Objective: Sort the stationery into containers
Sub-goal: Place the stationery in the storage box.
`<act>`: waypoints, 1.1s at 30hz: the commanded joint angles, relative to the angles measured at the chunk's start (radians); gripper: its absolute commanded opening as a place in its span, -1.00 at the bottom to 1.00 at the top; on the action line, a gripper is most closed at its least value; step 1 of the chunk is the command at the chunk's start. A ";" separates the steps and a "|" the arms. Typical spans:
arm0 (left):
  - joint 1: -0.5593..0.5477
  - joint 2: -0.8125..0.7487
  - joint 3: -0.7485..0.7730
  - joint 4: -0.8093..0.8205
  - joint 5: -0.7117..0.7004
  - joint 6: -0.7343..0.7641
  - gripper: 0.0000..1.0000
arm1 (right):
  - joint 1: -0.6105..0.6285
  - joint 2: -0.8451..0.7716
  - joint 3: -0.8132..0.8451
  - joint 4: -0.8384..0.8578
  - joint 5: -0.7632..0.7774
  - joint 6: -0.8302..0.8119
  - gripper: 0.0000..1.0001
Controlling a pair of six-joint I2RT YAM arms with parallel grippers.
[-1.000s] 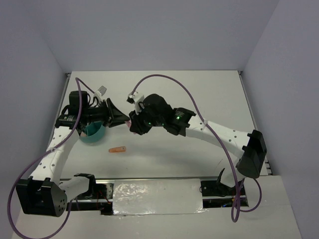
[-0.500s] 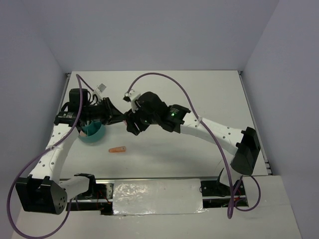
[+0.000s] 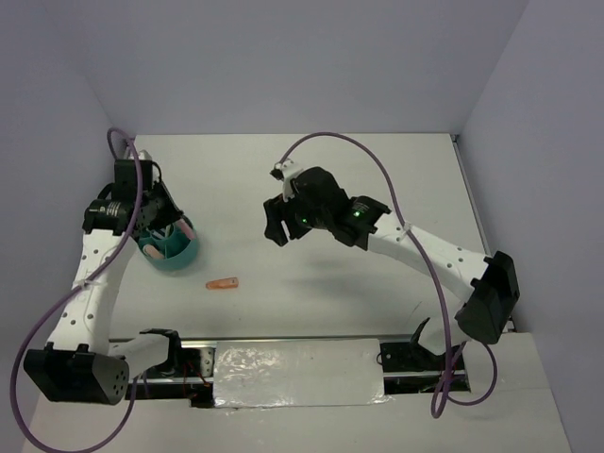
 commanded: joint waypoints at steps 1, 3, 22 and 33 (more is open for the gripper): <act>0.019 0.032 0.022 -0.014 -0.231 0.091 -1.00 | 0.001 -0.079 -0.040 0.031 -0.014 -0.013 0.43; 0.025 0.053 0.016 0.016 -0.217 0.146 -1.00 | 0.001 -0.107 -0.063 0.043 -0.021 -0.018 0.43; 0.030 0.027 -0.208 0.245 -0.215 0.257 -0.52 | 0.001 -0.181 -0.141 0.088 -0.127 -0.056 0.43; 0.030 -0.029 -0.183 0.178 -0.171 0.188 0.63 | 0.068 -0.028 -0.081 0.063 -0.109 -0.007 1.00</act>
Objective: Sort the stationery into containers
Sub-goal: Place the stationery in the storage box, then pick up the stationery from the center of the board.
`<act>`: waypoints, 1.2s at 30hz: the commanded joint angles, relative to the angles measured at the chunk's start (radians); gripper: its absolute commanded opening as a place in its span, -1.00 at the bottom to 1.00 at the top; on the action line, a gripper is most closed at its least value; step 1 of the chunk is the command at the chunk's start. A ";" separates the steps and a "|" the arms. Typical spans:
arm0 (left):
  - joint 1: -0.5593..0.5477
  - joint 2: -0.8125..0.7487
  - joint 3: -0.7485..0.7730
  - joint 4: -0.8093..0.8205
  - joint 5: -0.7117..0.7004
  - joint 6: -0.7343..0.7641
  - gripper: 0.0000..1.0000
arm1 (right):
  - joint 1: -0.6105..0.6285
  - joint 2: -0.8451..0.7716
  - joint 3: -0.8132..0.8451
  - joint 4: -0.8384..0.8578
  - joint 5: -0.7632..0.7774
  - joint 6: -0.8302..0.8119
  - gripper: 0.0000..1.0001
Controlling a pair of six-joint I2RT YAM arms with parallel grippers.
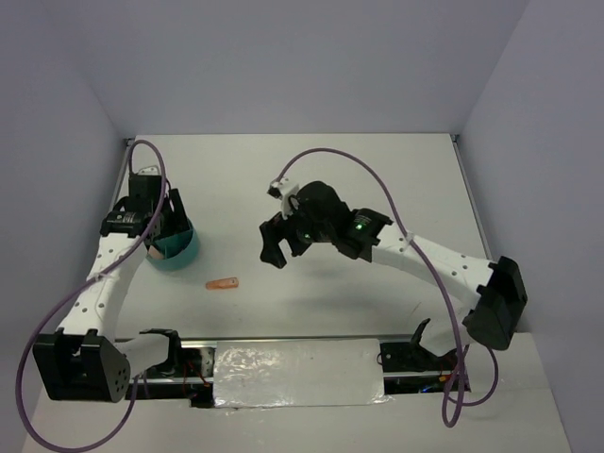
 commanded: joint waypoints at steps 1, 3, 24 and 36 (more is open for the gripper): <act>0.005 -0.061 0.046 -0.027 0.077 -0.046 0.66 | 0.065 0.094 0.052 0.031 0.007 0.002 1.00; 0.005 -0.092 0.071 -0.047 0.125 -0.075 0.67 | 0.125 0.155 0.064 0.049 -0.008 -0.051 0.99; 0.005 -0.268 0.180 -0.294 0.301 -0.375 0.99 | 0.245 0.725 0.442 -0.064 0.087 -0.343 0.58; 0.005 -0.311 0.241 -0.386 0.271 -0.398 0.99 | 0.283 0.834 0.500 -0.033 0.268 -0.397 0.57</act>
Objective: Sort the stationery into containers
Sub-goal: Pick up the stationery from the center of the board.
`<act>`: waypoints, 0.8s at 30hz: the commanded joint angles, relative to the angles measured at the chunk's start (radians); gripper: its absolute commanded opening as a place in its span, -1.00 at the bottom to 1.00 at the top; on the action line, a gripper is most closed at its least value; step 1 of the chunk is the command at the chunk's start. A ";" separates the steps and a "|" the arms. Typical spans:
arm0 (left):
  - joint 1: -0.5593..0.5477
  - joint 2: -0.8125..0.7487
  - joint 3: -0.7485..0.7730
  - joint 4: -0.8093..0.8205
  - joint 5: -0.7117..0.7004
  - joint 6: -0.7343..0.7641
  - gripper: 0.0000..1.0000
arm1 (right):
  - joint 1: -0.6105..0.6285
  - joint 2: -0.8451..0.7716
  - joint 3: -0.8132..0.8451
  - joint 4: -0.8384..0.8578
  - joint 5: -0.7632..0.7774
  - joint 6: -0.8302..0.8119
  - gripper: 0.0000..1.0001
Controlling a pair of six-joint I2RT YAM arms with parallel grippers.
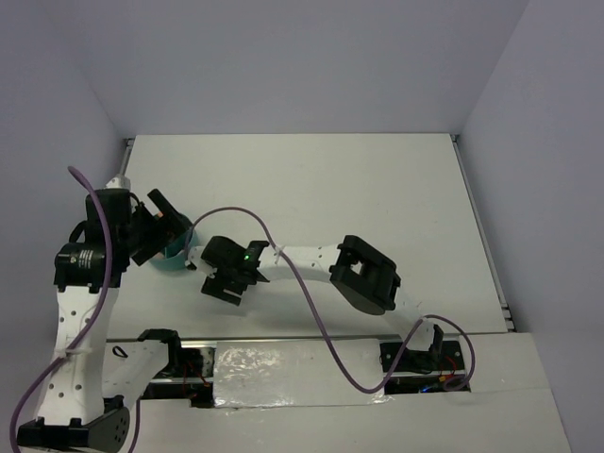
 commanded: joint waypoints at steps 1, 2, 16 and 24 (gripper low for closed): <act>-0.001 -0.022 0.044 -0.027 -0.015 -0.025 0.99 | 0.007 0.039 0.066 0.017 0.083 -0.026 0.55; -0.001 -0.024 0.044 -0.027 -0.014 -0.025 0.99 | 0.009 0.048 0.077 0.007 0.073 -0.027 0.50; -0.001 -0.050 0.041 -0.036 -0.015 -0.019 0.99 | -0.005 -0.025 -0.063 0.042 -0.098 0.077 -0.71; -0.002 -0.044 -0.057 0.108 0.245 -0.008 0.99 | -0.040 -0.395 -0.346 0.227 -0.055 0.235 -0.76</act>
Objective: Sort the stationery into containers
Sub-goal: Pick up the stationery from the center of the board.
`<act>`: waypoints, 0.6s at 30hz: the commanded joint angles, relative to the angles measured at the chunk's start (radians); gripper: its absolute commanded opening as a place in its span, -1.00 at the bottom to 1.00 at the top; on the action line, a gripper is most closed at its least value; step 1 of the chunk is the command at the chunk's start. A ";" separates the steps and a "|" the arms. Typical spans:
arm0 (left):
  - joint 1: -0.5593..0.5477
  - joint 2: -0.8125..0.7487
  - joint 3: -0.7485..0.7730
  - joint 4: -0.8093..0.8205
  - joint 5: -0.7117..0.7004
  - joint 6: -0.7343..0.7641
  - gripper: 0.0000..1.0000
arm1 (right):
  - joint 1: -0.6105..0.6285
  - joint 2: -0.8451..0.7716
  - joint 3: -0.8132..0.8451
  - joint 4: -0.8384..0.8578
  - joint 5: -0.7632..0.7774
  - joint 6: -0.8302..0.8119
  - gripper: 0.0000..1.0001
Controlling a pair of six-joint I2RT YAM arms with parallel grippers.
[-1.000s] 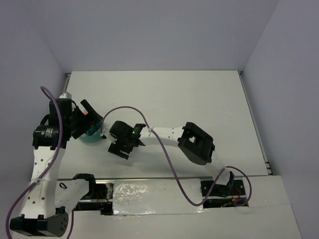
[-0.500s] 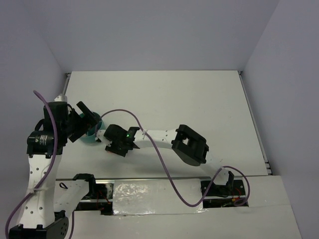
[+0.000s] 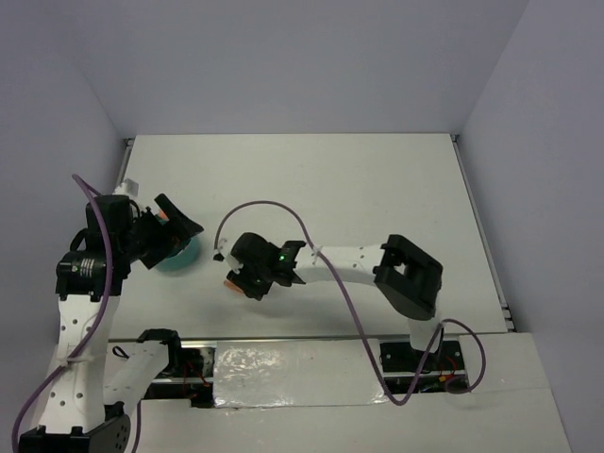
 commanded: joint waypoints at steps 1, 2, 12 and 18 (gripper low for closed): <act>-0.004 0.000 -0.039 0.114 0.220 0.006 0.99 | -0.016 -0.171 -0.045 0.117 0.012 0.083 -0.76; -0.007 0.002 -0.051 0.154 0.255 0.004 0.99 | -0.019 -0.190 -0.055 0.122 0.002 0.083 -0.76; -0.028 0.033 -0.085 0.229 0.389 -0.026 0.91 | -0.055 -0.345 -0.032 0.191 -0.004 0.088 -0.76; -0.028 0.039 -0.104 0.216 0.362 -0.017 0.85 | -0.081 -0.380 -0.015 0.220 -0.018 0.095 -0.77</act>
